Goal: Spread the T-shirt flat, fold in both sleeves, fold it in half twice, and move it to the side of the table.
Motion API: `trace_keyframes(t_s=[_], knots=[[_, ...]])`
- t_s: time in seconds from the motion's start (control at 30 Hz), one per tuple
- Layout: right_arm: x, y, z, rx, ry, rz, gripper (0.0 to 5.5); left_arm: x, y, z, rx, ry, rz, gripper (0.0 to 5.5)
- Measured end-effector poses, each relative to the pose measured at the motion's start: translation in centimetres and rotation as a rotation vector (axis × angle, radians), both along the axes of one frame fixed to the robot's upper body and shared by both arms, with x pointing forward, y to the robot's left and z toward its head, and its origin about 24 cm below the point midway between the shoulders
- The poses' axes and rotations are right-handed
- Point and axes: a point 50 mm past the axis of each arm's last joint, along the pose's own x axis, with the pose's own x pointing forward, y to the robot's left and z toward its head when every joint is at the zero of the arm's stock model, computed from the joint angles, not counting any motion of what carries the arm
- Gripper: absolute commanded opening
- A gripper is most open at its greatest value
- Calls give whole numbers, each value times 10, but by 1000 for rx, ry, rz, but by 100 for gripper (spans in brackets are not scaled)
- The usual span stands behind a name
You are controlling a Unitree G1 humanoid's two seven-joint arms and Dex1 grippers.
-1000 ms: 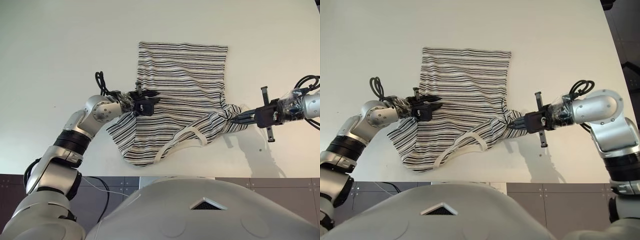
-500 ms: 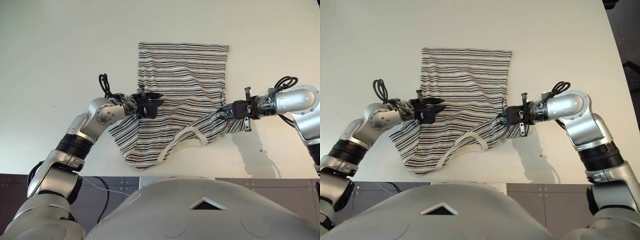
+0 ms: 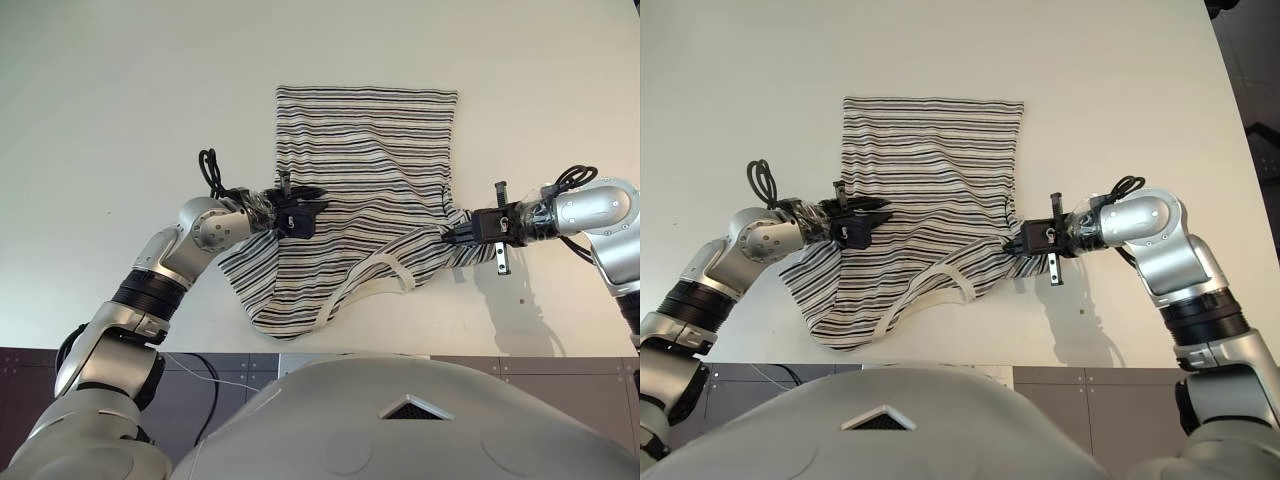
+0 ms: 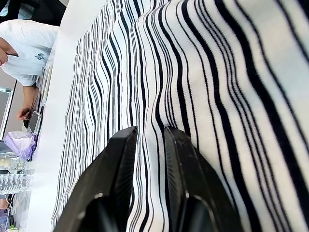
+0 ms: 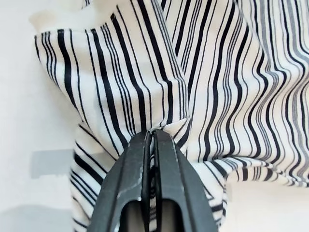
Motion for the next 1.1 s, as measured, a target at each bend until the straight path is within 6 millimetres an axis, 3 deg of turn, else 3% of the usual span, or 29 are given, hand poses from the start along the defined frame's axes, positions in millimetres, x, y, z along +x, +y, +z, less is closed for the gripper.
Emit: trace_keyframes(t_s=[0.1, 0.2, 0.37, 0.5, 0.6, 0.77, 0.83, 0.9, 0.97, 1.03, 1.1], knots=[[-9, -10, 21, 9, 79, 52, 13, 0, 0, 0, 0, 0, 0, 104], [-26, -22, 24, -47, 185, 109, 13, 1, 2, -2, 2, 3, 6, 104], [-23, -10, 33, 24, 175, 117, 13, 4, 3, -2, 5, 0, 14, 104], [-57, -20, 28, -48, 283, 210, 13, 8, 7, -2, 18, -10, 34, 104], [-65, -27, 21, -127, 252, 228, 13, 9, 7, -2, 19, -10, 37, 104], [-53, -23, 16, -65, 186, 102, 43, 7, 8, 0, 18, -11, 35, 104], [-48, -20, 31, 43, 231, 46, 43, 6, 10, 0, 17, -5, 35, 104], [-33, -14, 63, 197, 245, 1, 43, 5, 13, 4, 6, 13, 42, 104], [-21, -12, 80, 246, 206, -29, 43, 4, 13, 6, 5, 29, 44, 104], [-4, -9, 78, 275, 138, -94, 43, 5, 13, 8, -3, 39, 55, 104], [18, 2, 58, 258, 51, -155, 43, 7, 8, 9, -12, 47, 52, 104]])
